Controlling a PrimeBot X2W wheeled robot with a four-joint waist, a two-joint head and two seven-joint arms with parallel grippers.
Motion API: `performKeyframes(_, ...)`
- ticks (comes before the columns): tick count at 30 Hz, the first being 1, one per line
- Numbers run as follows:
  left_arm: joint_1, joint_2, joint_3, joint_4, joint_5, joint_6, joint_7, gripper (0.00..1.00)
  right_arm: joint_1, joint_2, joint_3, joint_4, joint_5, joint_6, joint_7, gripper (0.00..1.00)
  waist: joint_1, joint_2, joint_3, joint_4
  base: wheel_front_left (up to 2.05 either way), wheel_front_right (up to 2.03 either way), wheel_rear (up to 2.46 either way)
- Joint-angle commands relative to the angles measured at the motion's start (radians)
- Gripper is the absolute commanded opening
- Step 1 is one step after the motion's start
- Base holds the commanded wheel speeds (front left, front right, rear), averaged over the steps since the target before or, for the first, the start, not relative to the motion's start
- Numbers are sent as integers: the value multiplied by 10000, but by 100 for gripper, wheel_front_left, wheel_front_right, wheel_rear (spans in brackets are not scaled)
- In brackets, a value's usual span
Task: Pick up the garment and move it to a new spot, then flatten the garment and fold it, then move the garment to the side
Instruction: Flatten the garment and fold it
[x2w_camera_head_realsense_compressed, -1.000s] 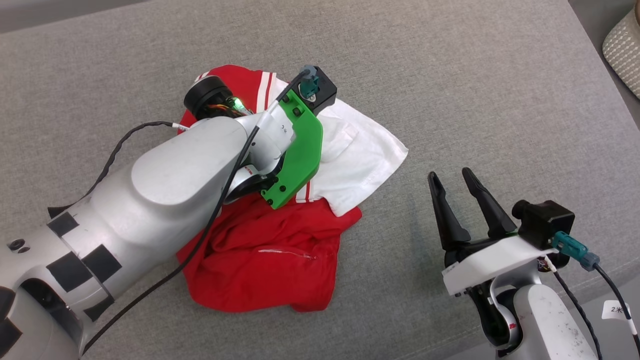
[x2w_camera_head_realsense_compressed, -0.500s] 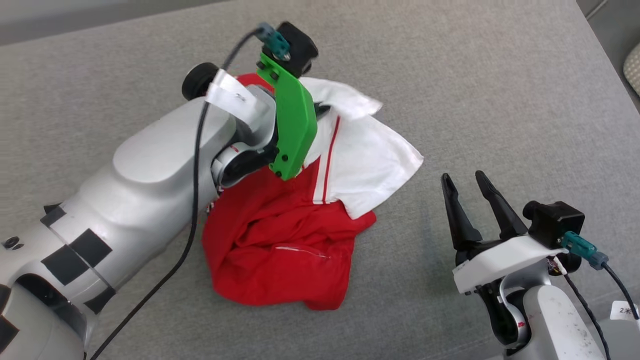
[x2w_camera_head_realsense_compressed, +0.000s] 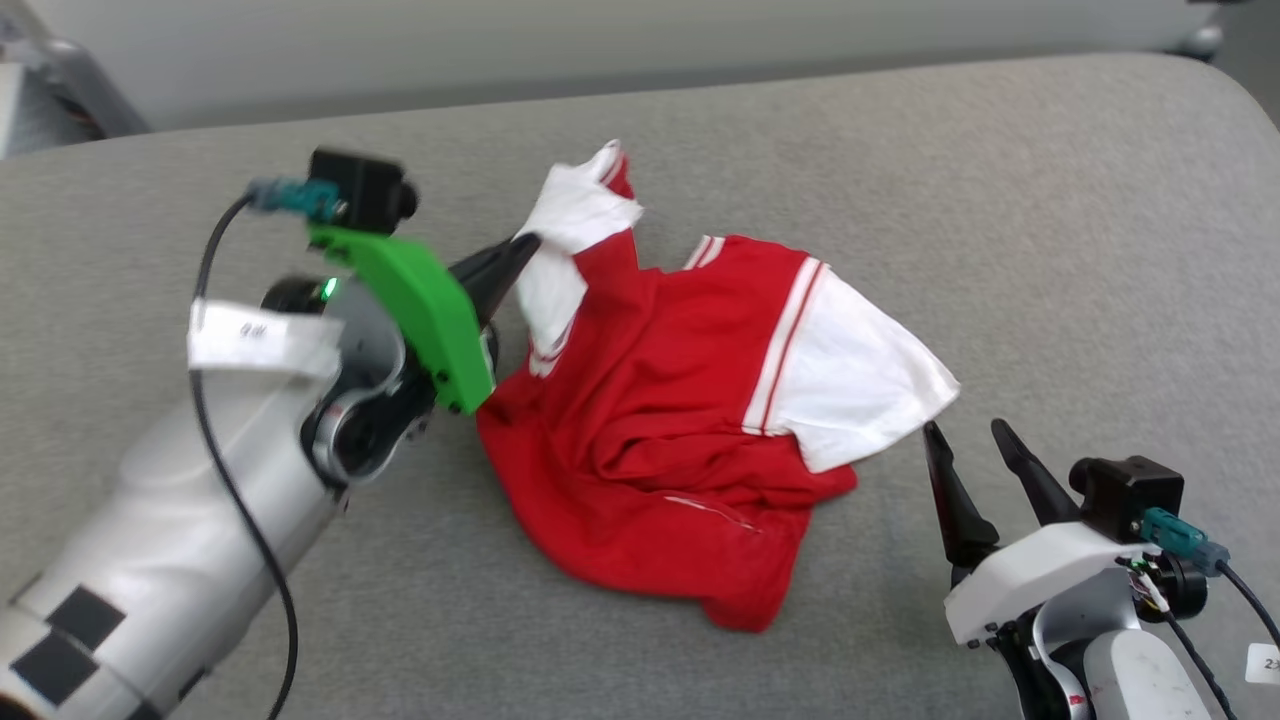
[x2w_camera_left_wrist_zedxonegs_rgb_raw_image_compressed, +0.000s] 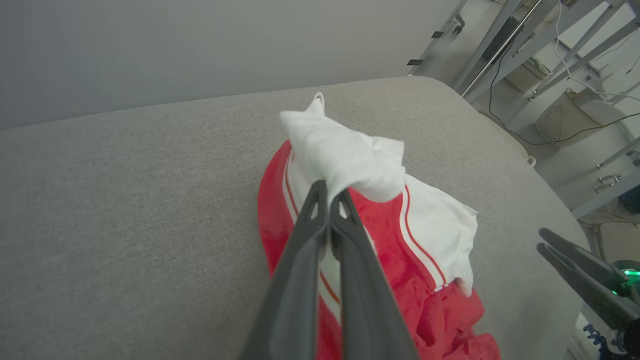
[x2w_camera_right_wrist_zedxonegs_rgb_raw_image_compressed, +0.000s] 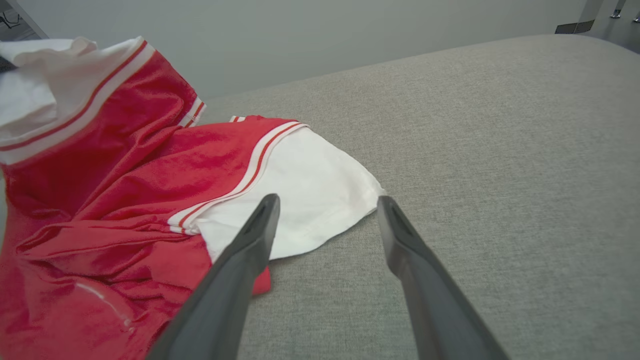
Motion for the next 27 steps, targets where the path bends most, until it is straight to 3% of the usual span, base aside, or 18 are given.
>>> performKeyframes(1,567,129,176,-66,-321,111,-268,0,149,-6,-66,-72,-93,-11,82,100,0,0,-886,1010,0,0,0)
performKeyframes(8,2227,379,463,634,-848,460,-1294,0,431,-32,-241,-300,-254,-11,514,100,0,0,-966,1563,0,0,0)
performKeyframes(15,2867,-131,432,2493,-860,410,-2065,0,473,-57,-308,-511,-323,-11,825,100,0,0,-795,1674,0,0,0)
performKeyframes(17,2901,-302,481,3038,-811,405,-2380,100,488,-59,-350,-571,-335,-11,873,100,0,0,-742,1688,0,0,0)
performKeyframes(27,2587,-681,662,4788,613,1115,-3130,100,675,-32,-631,-660,-362,-11,983,100,0,0,-894,2042,0,0,0)
